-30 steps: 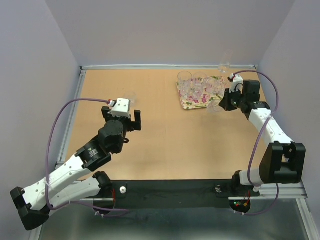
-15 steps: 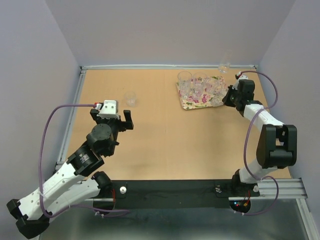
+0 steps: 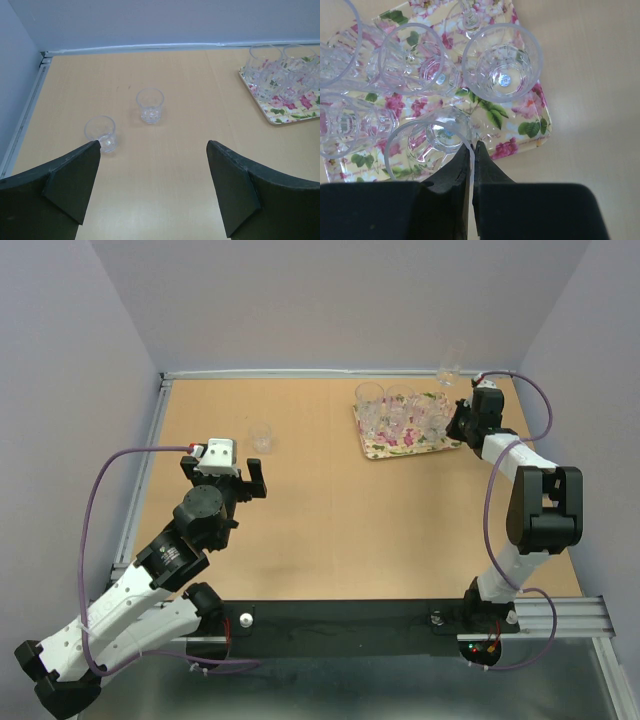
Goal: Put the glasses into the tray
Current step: Place the glass into the tray
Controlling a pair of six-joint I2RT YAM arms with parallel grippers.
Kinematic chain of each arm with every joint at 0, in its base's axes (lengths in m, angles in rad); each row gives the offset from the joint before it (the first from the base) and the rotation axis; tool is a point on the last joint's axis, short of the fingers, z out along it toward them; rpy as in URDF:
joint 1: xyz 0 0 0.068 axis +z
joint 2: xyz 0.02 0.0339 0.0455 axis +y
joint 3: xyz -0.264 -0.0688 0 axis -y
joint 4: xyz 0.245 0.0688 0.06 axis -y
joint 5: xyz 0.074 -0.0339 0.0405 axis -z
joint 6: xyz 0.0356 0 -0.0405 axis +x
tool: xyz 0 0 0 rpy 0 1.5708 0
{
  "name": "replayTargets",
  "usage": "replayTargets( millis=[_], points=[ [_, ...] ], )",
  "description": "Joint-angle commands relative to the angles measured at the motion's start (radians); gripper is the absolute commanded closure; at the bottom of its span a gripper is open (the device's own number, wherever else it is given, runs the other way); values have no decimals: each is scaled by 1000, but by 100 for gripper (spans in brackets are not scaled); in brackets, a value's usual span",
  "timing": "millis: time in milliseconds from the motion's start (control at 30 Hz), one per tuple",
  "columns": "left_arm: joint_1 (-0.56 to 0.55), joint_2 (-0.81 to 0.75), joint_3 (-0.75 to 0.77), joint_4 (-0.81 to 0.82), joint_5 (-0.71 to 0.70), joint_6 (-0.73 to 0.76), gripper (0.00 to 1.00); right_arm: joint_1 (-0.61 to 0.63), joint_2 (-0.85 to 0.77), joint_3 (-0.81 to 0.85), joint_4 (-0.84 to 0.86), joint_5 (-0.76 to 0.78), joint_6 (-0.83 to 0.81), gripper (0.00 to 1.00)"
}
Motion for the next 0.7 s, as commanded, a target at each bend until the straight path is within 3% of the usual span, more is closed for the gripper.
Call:
replayTargets(
  millis=[0, 300, 667],
  points=[
    [12, 4, -7, 50, 4, 14, 1, -4, 27, 65, 68, 38, 3, 99],
    [18, -2, -7, 51, 7, 14, 1, -4, 49, 71, 65, 69, -9, 99],
    [20, -7, -10, 50, 7, 14, 1, -4, 69, 78, 66, 101, -15, 91]
  ],
)
